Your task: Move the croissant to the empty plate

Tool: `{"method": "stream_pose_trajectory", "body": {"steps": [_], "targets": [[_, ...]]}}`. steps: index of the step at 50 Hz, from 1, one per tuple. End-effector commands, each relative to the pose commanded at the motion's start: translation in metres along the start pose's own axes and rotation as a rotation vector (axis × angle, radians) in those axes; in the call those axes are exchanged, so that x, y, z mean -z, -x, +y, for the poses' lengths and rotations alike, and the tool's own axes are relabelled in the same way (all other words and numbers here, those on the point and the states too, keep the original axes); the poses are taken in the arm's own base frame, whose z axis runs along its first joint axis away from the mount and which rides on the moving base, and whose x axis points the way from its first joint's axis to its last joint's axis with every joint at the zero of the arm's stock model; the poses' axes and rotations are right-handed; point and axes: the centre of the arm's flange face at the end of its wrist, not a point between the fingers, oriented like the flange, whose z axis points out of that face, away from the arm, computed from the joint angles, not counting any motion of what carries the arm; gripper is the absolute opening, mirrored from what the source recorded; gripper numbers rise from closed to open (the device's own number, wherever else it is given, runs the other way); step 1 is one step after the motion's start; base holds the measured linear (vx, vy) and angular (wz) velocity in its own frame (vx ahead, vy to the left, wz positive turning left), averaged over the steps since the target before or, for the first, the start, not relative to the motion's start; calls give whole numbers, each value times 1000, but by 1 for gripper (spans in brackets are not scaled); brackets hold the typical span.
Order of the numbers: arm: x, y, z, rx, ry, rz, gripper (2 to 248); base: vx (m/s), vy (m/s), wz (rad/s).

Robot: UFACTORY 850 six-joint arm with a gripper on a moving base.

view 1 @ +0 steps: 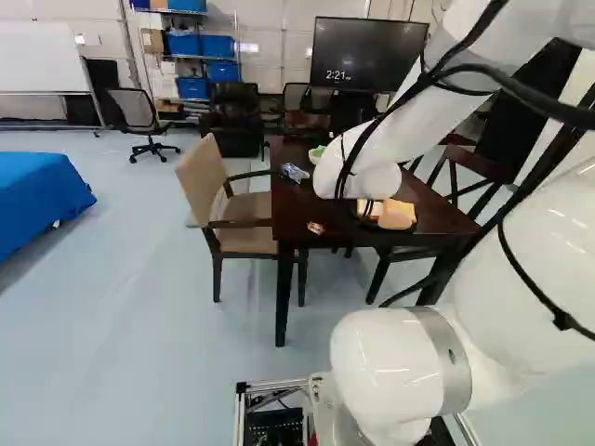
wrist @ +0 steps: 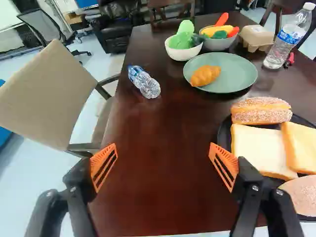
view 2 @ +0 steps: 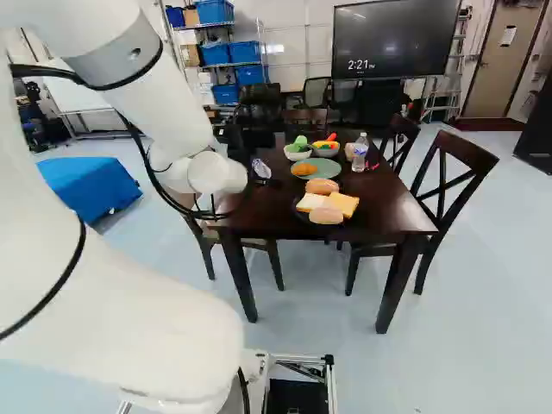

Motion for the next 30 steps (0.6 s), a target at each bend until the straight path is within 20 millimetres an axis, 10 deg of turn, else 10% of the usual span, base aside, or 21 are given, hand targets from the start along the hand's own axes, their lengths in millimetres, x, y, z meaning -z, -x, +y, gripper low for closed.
{"method": "stream_pose_trajectory", "body": {"steps": [30], "targets": [[21, 53, 0, 67, -19, 114, 247, 0, 0, 0]]}}
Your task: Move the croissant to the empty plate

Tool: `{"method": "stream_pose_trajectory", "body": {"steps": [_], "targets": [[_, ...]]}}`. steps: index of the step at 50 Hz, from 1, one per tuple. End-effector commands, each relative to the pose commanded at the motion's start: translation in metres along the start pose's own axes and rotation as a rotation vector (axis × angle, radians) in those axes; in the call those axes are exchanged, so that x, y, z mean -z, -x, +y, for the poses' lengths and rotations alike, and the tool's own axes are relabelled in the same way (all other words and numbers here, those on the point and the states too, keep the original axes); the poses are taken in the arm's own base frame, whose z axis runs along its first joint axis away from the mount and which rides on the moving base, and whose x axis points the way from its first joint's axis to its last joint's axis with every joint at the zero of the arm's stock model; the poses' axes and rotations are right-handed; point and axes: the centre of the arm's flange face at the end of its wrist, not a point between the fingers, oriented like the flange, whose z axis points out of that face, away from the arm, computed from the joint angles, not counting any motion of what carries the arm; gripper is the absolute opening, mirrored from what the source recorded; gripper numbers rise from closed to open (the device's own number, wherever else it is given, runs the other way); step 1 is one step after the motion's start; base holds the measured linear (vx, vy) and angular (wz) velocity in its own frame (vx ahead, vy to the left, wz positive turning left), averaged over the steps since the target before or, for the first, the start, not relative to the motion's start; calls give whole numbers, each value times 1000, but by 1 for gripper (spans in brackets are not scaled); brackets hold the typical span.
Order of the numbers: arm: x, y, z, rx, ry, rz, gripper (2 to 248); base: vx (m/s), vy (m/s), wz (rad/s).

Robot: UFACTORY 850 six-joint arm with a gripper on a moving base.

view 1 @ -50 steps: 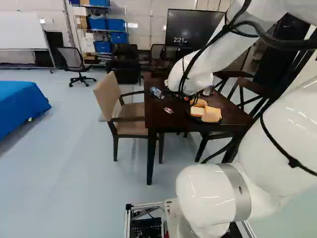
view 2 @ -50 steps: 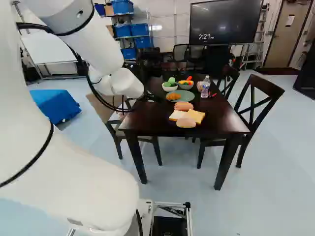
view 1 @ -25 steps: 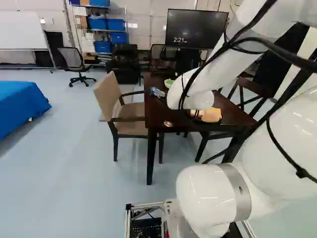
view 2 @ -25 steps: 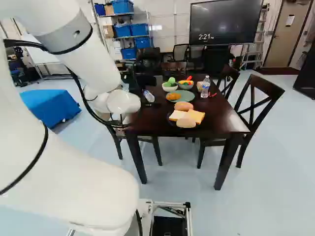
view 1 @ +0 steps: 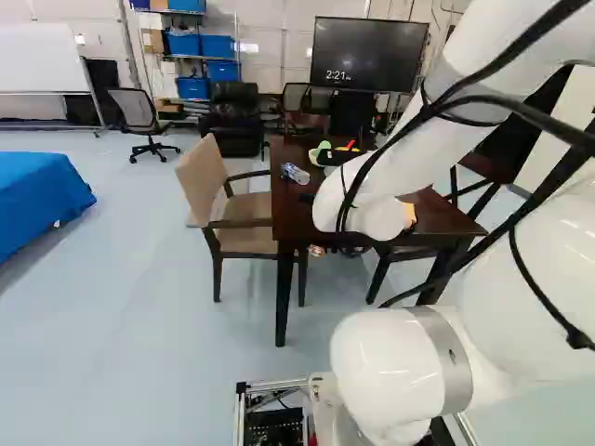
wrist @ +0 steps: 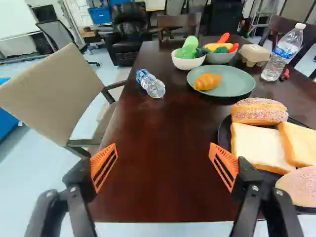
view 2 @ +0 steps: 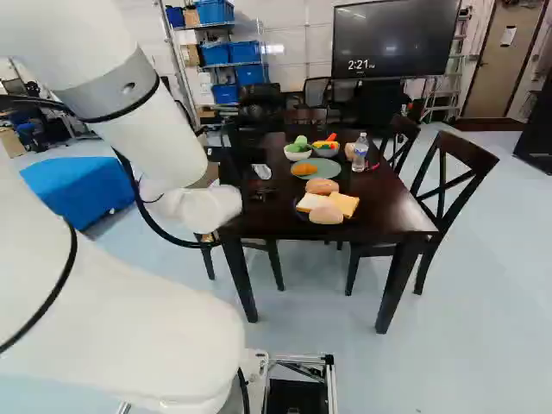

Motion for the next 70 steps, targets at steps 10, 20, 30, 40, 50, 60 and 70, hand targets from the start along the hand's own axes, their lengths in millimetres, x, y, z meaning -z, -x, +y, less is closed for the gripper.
{"method": "stream_pose_trajectory", "body": {"steps": [10, 20, 30, 40, 50, 60, 70], "targets": [[8, 12, -1, 16, -2, 28, 247, 0, 0, 0], [14, 21, -1, 30, -4, 50, 247, 0, 0, 0], [19, 29, -1, 40, -4, 67, 247, 0, 0, 0], [22, 33, -1, 47, -5, 78, 247, 0, 0, 0], [24, 36, -2, 50, -5, 84, 247, 0, 0, 0], [24, 36, -2, 51, -5, 85, 247, 0, 0, 0], [24, 36, -2, 51, -5, 85, 247, 0, 0, 0]]}}
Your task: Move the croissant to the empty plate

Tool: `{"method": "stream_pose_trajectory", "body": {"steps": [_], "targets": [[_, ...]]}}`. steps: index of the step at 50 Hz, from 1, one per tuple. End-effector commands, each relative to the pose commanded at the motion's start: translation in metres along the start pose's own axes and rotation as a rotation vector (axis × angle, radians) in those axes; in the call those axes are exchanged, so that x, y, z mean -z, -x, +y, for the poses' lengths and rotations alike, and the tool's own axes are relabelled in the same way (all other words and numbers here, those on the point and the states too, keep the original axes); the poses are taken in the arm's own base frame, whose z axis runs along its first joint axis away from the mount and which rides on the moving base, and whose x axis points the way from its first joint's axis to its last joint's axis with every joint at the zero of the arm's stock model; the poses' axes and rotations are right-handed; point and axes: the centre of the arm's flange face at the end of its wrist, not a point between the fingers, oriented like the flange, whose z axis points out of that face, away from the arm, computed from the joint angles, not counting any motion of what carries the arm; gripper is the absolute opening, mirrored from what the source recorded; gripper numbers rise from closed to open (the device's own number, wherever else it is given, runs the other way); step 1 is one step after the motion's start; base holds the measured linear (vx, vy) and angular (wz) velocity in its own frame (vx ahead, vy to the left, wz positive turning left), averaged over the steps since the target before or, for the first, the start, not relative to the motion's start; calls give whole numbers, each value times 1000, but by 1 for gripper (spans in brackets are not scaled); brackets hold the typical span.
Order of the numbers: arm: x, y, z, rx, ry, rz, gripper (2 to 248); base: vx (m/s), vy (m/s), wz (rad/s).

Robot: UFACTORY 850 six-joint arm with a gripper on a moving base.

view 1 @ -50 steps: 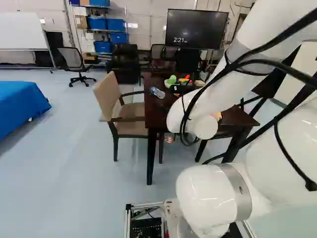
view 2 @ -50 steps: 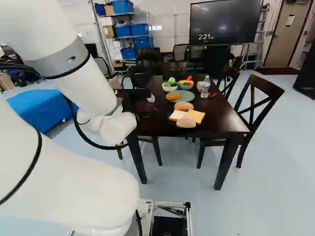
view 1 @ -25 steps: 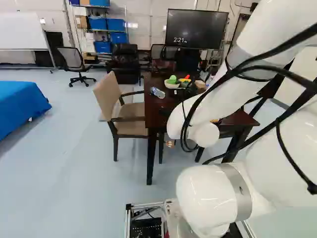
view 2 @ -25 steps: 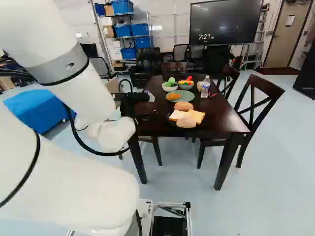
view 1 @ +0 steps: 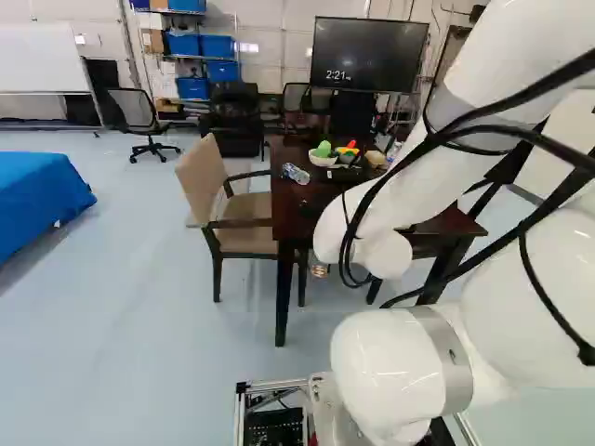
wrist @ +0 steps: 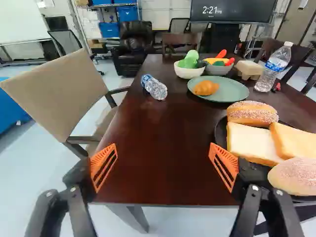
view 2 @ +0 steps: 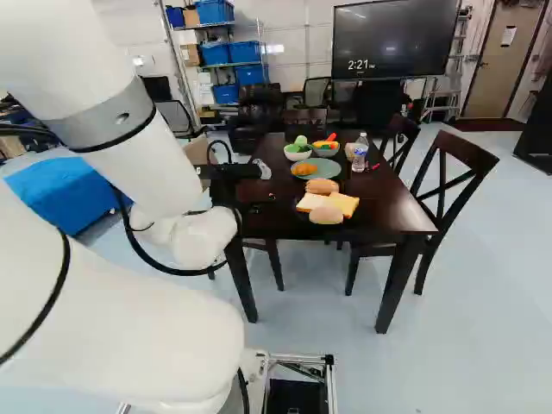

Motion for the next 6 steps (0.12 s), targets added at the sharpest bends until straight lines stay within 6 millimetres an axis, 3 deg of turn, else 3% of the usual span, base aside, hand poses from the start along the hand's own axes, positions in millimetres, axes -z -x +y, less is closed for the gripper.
{"method": "stream_pose_trajectory", "body": {"steps": [6], "targets": [[0, 0, 0, 0, 0, 0, 247, 0, 0, 0]]}}
